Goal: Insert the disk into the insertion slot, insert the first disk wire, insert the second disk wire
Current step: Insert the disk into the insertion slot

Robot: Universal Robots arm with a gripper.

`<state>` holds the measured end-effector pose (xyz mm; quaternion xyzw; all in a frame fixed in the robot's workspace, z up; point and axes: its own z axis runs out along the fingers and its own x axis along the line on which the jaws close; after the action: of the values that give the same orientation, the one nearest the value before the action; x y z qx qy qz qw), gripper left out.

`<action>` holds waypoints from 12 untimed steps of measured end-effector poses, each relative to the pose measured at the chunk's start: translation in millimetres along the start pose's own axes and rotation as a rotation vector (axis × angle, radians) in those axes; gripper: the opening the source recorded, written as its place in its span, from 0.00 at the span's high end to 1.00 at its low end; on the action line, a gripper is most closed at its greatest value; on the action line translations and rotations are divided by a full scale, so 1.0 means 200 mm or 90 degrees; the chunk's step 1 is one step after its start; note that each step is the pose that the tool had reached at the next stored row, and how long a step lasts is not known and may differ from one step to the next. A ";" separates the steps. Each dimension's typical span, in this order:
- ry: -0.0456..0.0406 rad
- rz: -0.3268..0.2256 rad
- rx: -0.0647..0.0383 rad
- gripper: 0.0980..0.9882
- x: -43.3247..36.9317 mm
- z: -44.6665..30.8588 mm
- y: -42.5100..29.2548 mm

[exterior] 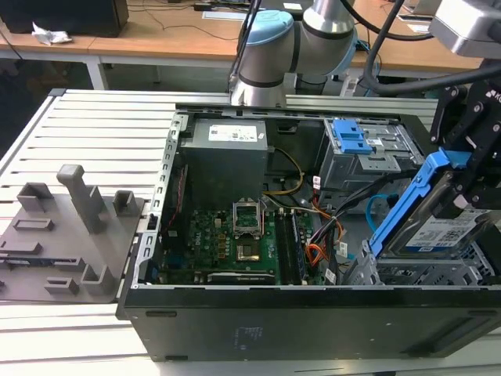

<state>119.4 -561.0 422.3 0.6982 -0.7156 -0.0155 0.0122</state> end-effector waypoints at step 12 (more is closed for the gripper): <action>-0.0002 0.000 0.000 0.70 0.000 0.060 -0.002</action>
<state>119.4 -561.1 410.3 0.6982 -0.7156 -0.0156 0.0121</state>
